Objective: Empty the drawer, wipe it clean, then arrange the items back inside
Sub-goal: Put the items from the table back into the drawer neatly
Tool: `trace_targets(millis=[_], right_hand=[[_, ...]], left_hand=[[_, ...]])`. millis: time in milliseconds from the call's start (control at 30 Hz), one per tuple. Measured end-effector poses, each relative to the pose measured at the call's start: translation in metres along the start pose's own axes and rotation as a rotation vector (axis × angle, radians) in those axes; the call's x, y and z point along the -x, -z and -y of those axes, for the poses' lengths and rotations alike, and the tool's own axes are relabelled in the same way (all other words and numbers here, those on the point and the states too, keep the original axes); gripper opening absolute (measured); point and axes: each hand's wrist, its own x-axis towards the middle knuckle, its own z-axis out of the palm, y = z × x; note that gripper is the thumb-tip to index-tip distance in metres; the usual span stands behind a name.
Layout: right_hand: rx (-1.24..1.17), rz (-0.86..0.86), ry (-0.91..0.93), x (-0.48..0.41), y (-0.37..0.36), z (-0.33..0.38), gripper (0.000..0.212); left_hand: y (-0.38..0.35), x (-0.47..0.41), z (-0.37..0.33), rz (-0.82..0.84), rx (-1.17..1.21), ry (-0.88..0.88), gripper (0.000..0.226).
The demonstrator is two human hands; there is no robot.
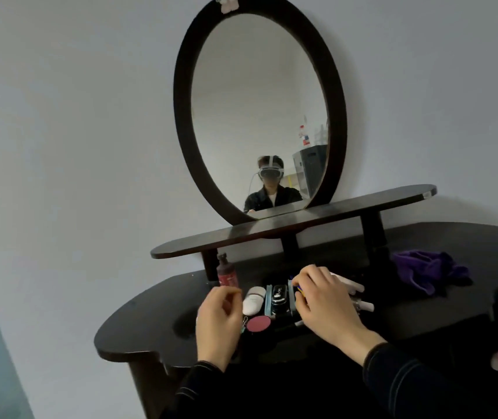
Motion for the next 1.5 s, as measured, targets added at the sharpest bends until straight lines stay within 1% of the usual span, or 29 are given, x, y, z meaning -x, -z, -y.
trace_targets(millis=[67,100,133,200,267,300,333,367,400,467,500,567,667,733,867,967,1033,1167,1267,1300,1333,1500], right_hand=[[0.024,-0.004,0.025,-0.001,-0.007,0.002,0.016],[0.028,-0.002,0.026,-0.002,-0.008,0.001,0.015],[0.030,-0.002,0.025,-0.002,-0.009,0.000,0.015],[0.036,-0.001,0.027,0.000,-0.010,-0.001,0.013],[0.035,-0.007,0.029,0.002,-0.007,-0.001,0.009],[0.033,-0.014,0.024,0.003,-0.005,-0.001,0.008],[0.031,-0.021,0.019,0.004,-0.002,0.000,0.007],[0.030,-0.031,0.015,0.005,0.001,0.000,0.006],[0.030,-0.040,0.016,0.005,0.003,0.001,0.006],[0.035,-0.044,0.021,0.006,0.006,0.003,0.005],[0.036,-0.038,0.023,0.006,0.007,0.004,0.005],[0.030,-0.024,0.015,0.006,0.009,0.005,0.007],[-0.001,-0.008,-0.014,0.005,0.011,0.006,0.014],[-0.025,0.012,-0.029,0.005,0.010,0.007,0.016],[-0.041,0.075,-0.063,0.003,0.006,0.005,0.016],[-0.040,0.128,-0.060,-0.008,0.001,0.011,0.014],[-0.061,0.191,-0.080,-0.023,-0.003,0.022,0.012],[-0.263,0.318,-0.142,-0.063,-0.026,0.064,0.014],[-0.324,0.443,-0.162,-0.091,-0.054,0.097,0.011],[-0.318,0.504,-0.181,-0.100,-0.064,0.106,0.014],[-0.295,0.565,-0.197,-0.108,-0.074,0.114,0.022],[-0.007,0.805,-0.217,-0.132,-0.117,0.139,0.074]], left_hand=[[0.009,-0.013,0.019,-0.035,0.005,0.108,0.015],[0.011,-0.020,0.025,-0.028,-0.012,0.157,0.012],[0.010,-0.029,0.029,-0.010,-0.053,0.189,0.015],[0.004,-0.046,0.035,0.051,-0.181,0.209,0.033],[-0.005,-0.062,0.039,0.127,-0.308,0.240,0.059],[-0.011,-0.068,0.041,0.159,-0.335,0.271,0.069],[-0.016,-0.073,0.043,0.182,-0.333,0.301,0.072],[-0.019,-0.076,0.045,0.199,-0.309,0.317,0.067],[-0.022,-0.077,0.046,0.212,-0.279,0.316,0.057],[-0.026,-0.077,0.049,0.209,-0.226,0.275,0.041],[-0.026,-0.075,0.050,0.183,-0.192,0.247,0.036],[-0.022,-0.071,0.051,0.071,-0.062,0.191,0.032],[-0.005,-0.064,0.052,-0.176,0.212,0.156,0.028],[0.011,-0.060,0.060,-0.276,0.359,0.194,0.025],[0.030,-0.049,0.089,-0.320,0.431,0.344,0.027],[0.035,-0.050,0.102,-0.373,0.533,0.453,0.027],[0.034,-0.052,0.108,-0.364,0.550,0.494,0.027],[0.028,-0.053,0.121,-0.346,0.616,0.606,0.030],[0.025,-0.053,0.126,-0.344,0.600,0.648,0.027],[0.024,-0.052,0.126,-0.348,0.589,0.644,0.026],[0.023,-0.052,0.126,-0.353,0.576,0.642,0.025],[0.022,-0.050,0.122,-0.361,0.586,0.639,0.021]])
